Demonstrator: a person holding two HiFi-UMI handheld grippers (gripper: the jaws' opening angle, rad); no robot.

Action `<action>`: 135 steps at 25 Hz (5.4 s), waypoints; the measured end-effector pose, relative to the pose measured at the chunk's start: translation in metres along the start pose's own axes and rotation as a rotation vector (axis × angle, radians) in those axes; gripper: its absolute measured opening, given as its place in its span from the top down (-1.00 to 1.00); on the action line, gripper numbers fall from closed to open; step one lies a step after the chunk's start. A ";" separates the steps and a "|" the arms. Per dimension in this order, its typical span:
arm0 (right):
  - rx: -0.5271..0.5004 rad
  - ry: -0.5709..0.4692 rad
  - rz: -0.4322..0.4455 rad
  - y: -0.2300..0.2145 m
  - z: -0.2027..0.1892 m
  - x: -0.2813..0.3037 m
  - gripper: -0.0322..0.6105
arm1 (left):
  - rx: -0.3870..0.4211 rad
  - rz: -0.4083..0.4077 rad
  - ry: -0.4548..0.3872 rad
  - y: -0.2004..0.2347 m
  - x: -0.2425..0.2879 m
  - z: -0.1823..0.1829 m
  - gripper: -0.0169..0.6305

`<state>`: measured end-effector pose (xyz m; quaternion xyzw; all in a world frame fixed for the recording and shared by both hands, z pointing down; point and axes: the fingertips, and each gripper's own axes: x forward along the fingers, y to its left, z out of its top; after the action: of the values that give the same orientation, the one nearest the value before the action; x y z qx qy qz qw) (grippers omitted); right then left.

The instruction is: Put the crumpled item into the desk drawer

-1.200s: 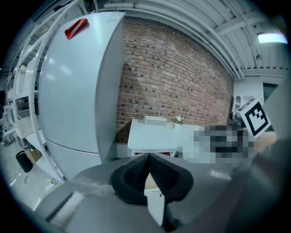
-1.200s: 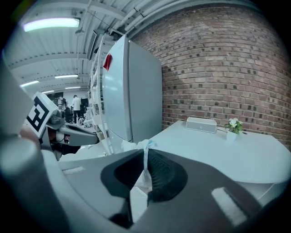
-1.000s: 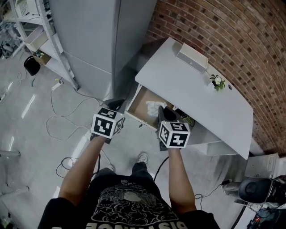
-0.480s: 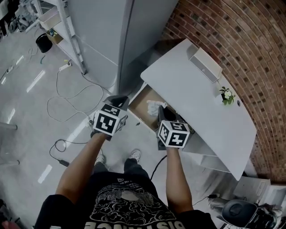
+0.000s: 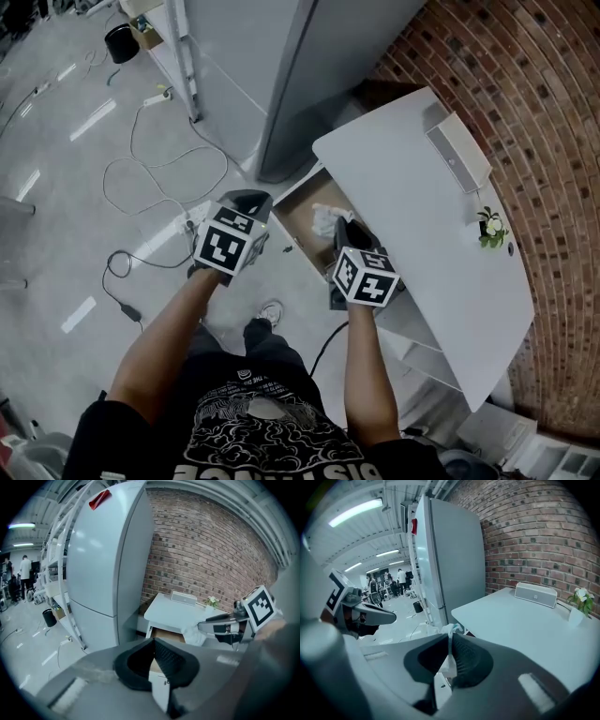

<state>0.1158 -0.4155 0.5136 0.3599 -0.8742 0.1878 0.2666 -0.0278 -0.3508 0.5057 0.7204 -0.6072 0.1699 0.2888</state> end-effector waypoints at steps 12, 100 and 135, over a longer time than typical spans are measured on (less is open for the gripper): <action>-0.113 0.089 0.116 0.002 -0.035 0.042 0.82 | -0.105 0.092 0.027 0.002 0.013 -0.041 0.95; -0.055 0.017 0.003 0.036 -0.012 0.027 0.63 | 0.002 0.021 -0.023 0.025 -0.032 -0.001 0.95; -0.018 -0.277 -0.237 0.119 0.077 -0.116 0.90 | 0.257 -0.236 -0.215 0.009 -0.118 0.084 0.95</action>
<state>0.0735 -0.3141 0.3671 0.4804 -0.8557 0.0960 0.1669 -0.0696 -0.3123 0.3720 0.8314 -0.5193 0.1332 0.1461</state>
